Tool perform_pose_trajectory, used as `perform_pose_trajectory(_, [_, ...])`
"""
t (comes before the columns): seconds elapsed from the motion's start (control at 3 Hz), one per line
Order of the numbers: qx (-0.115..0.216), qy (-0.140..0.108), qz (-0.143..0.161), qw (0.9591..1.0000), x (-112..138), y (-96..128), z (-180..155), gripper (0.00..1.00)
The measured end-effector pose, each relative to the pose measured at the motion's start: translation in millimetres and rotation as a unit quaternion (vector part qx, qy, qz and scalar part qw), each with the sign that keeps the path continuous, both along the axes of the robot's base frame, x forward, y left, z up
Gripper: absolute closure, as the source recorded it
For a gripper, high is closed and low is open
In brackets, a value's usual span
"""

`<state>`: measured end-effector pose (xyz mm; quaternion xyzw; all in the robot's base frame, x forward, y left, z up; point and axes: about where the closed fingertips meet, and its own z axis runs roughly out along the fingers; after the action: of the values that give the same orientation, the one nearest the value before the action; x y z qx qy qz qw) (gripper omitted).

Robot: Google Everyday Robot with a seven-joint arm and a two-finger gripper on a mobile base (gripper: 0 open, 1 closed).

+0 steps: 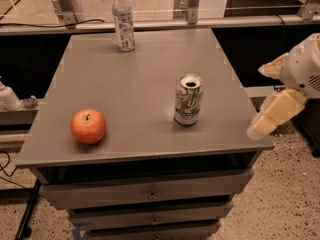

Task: Knock 7up can over

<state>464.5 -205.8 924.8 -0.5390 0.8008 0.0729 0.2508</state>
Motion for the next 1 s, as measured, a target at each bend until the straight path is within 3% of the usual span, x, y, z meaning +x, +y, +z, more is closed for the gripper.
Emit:
perform_pose_trajectory(0.33, [0.099,-0.021,-0.008,0.9948,38.5,18.6,-28.8,0.00])
perform_pose_trajectory(0.67, [0.180,-0.042,-0.009,0.9827,73.4,36.6,-40.4,0.00])
perform_pose_trajectory(1.0, [0.241,-0.045,-0.007,0.9694,94.7,57.2,-47.2,0.00])
